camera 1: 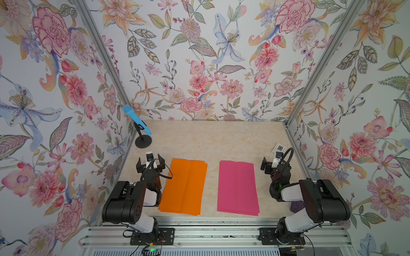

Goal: Sort the scattered colored papers by color
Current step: Reset both arms

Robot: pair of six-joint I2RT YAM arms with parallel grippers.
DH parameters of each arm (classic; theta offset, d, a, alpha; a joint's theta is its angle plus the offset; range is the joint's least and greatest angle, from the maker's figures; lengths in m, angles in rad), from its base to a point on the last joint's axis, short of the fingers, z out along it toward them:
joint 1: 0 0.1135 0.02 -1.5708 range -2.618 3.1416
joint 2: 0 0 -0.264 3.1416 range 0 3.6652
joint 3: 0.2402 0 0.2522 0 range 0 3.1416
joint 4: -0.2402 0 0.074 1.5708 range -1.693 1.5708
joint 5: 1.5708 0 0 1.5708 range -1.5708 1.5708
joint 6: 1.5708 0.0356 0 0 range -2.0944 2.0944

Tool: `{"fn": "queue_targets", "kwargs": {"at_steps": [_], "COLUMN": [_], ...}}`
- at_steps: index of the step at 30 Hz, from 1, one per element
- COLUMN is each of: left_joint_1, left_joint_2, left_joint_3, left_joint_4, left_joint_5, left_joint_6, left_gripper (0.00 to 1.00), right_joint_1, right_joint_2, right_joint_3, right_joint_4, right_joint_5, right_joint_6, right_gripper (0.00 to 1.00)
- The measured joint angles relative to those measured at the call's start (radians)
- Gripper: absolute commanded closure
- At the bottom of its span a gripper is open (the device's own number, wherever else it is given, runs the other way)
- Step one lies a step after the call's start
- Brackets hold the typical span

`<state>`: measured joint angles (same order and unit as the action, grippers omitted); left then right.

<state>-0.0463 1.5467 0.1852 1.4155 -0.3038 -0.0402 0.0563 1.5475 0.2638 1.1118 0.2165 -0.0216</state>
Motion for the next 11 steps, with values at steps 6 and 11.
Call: {"fn": "queue_targets", "kwargs": {"at_steps": [6, 11], "left_joint_1": [0.000, 0.000], "left_joint_2": [0.000, 0.000], "left_joint_3": [0.000, 0.000], "left_joint_4": [0.000, 0.000], "left_joint_5": [0.000, 0.000], "left_joint_6": [0.000, 0.000], "left_gripper": [0.00, 0.00], "right_joint_1": [0.000, 0.000], "right_joint_2": [0.000, 0.000], "right_joint_3": [0.005, 0.005], "right_joint_4": [0.000, 0.000], "right_joint_5": [-0.003, -0.004], "right_joint_6": [0.000, 0.000], "right_gripper": [0.00, 0.00]}}
